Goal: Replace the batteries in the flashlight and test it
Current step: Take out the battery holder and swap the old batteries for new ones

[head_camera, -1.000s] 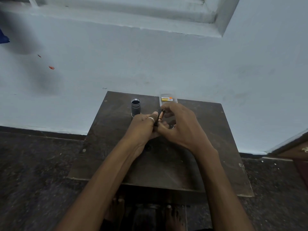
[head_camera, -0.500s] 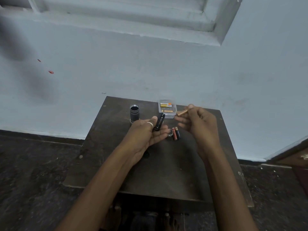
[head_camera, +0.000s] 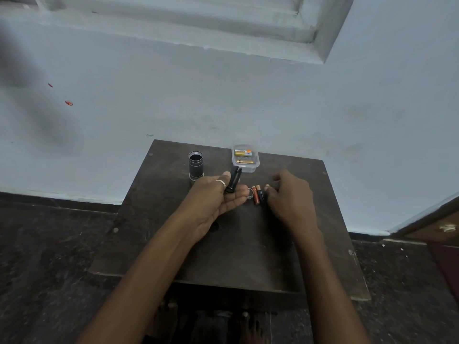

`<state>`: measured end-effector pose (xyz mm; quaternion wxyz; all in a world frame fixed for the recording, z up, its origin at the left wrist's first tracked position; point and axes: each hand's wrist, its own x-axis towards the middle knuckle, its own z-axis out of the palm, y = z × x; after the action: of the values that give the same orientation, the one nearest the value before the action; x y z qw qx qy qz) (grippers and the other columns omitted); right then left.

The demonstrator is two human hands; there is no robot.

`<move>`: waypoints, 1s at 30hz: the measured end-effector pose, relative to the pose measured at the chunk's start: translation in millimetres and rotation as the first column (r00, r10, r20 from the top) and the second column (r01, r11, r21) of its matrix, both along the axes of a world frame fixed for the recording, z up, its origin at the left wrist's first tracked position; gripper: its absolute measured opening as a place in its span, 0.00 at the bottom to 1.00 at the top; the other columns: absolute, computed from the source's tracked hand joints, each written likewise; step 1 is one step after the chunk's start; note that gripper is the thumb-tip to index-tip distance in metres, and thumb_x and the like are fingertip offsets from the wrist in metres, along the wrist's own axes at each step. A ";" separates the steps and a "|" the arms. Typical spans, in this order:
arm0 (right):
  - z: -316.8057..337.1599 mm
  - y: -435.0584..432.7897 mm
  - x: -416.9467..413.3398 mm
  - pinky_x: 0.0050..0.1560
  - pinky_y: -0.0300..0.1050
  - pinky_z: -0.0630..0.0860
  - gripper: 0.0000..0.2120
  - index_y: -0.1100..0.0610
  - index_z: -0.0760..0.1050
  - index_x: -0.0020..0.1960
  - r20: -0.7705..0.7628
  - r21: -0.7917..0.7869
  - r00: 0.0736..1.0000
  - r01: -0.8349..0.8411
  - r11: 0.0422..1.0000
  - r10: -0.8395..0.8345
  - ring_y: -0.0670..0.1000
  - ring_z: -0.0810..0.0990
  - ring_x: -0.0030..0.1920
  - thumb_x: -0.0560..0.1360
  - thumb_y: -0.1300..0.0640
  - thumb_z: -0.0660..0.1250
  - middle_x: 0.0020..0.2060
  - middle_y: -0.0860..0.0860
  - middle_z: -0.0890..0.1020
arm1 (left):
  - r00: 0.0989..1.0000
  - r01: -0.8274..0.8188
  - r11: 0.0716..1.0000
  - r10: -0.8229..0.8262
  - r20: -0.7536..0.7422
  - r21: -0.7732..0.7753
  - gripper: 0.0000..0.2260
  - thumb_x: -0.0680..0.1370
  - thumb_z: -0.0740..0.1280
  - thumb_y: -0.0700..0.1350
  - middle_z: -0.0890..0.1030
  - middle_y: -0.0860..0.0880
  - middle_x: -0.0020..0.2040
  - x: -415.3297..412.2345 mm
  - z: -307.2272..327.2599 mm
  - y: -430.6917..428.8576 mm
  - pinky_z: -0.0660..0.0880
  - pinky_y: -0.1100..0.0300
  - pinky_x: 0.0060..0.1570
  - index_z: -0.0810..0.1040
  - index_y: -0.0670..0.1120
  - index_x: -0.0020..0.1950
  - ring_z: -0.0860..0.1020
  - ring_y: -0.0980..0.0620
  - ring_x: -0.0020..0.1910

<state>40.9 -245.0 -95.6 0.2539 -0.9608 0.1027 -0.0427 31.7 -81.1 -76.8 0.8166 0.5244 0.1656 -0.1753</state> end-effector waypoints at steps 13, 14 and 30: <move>2.1 -2.1 4.1 0.50 0.49 0.77 0.09 0.58 0.80 0.54 0.069 0.076 0.997 0.020 0.997 -0.025 0.56 0.81 0.51 0.79 0.54 0.66 0.49 0.55 0.84 | 0.999 -0.019 1.000 0.020 -0.032 0.016 0.16 0.85 0.57 0.44 0.85 0.40 0.42 0.3 -3.5 -2.0 0.81 0.62 0.34 0.74 0.33 0.63 0.85 0.53 0.36; 4.9 -1.7 5.1 0.50 0.48 0.77 0.08 0.58 0.80 0.53 0.104 0.071 0.994 0.025 0.997 -0.032 0.56 0.82 0.51 0.79 0.54 0.66 0.49 0.55 0.85 | 0.999 -0.019 1.000 0.020 -0.038 0.013 0.16 0.85 0.56 0.44 0.85 0.40 0.43 0.4 -3.6 -2.0 0.82 0.61 0.34 0.74 0.33 0.63 0.85 0.53 0.36; 45.2 52.5 105.8 0.45 0.48 0.74 0.12 0.57 0.81 0.56 -0.240 -0.417 0.891 -0.452 0.788 0.385 0.61 0.81 0.51 0.75 0.62 0.65 0.55 0.57 0.80 | 0.998 -0.028 0.999 0.026 -0.058 -0.039 0.16 0.85 0.56 0.43 0.84 0.40 0.40 2.4 -1.9 0.1 0.82 0.61 0.34 0.76 0.32 0.59 0.85 0.52 0.35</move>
<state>146.7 -192.5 -50.4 0.0131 -0.9922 -0.1084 0.0602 34.1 -81.0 -78.7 0.8242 0.5005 0.1923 -0.1825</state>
